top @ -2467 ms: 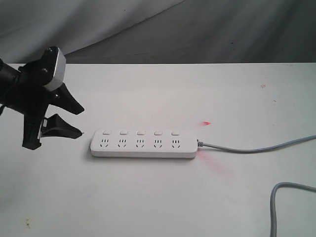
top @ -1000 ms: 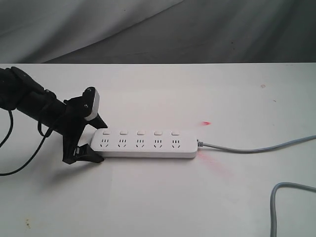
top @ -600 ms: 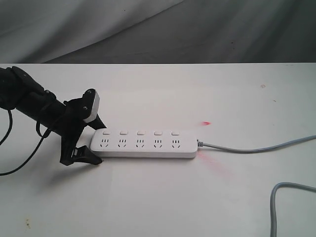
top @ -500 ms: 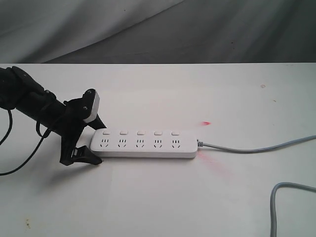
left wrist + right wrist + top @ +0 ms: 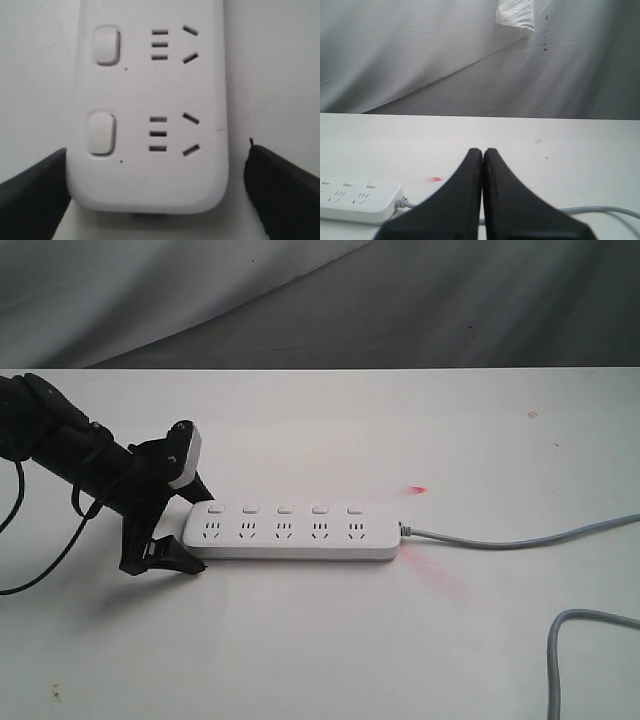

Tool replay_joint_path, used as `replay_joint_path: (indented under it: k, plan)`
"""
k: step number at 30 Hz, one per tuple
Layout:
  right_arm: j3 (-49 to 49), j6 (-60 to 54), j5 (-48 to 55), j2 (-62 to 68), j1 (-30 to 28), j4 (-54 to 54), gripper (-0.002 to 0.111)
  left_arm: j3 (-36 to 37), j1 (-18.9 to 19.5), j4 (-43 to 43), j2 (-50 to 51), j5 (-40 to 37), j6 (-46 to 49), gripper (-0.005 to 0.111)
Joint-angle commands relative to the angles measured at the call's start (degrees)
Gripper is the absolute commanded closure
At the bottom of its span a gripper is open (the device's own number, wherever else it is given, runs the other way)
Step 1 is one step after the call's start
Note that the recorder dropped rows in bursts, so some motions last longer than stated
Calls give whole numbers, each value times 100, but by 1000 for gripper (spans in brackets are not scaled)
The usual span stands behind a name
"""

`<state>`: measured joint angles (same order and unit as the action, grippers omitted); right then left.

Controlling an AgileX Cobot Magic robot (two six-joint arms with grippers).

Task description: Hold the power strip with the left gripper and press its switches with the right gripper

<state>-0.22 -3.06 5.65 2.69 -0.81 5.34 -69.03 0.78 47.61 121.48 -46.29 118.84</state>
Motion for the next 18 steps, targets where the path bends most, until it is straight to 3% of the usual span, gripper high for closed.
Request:
replay_joint_path:
  k: [1,12,18]
  plan:
    - [22,4,-14,-33,-40,-22,108,7,56,-193,-7,135,-54,21]
    - [22,4,-14,-33,-40,-22,108,7,56,-223,-7,277,-54,21]
    - [22,4,-14,-33,-40,-22,108,7,56,-375,-7,277,-79,29]
